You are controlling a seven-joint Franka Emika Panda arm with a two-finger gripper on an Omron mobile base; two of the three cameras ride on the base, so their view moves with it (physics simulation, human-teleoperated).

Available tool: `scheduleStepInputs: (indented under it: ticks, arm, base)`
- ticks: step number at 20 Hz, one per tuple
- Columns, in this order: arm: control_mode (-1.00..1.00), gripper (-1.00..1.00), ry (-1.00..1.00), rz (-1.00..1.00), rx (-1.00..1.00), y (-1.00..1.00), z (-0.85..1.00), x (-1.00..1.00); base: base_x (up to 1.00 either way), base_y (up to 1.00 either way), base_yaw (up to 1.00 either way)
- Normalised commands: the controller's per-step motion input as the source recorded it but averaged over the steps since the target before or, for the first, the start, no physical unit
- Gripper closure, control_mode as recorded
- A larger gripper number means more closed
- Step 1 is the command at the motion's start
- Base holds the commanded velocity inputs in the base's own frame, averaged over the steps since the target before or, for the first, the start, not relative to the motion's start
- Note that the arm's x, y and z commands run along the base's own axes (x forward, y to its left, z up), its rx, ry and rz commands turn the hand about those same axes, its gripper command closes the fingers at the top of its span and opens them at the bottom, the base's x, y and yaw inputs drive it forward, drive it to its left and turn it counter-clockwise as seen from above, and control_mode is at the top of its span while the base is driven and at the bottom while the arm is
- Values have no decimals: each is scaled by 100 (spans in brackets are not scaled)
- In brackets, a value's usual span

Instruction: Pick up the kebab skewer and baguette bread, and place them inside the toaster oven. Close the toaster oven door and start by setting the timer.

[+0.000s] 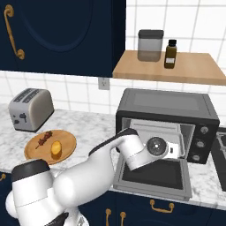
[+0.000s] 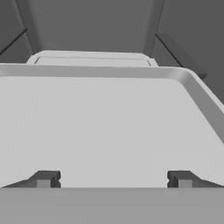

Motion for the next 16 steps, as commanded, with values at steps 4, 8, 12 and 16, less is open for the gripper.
scheduleStepInputs:
  ticks: [4, 8, 12, 16]
  arm:
    - [-100, -100, 0, 0, 0, 0, -31, -52]
    - [-100, -100, 0, 0, 0, 0, -29, -52]
    - [-100, -100, 3, 0, 0, 0, -33, -56]
    - [-100, -100, 2, -1, 0, 0, -23, -74]
  base:
    - [0, 0, 0]
    - [0, 0, 0]
    - [0, 0, 0]
    - [0, 0, 0]
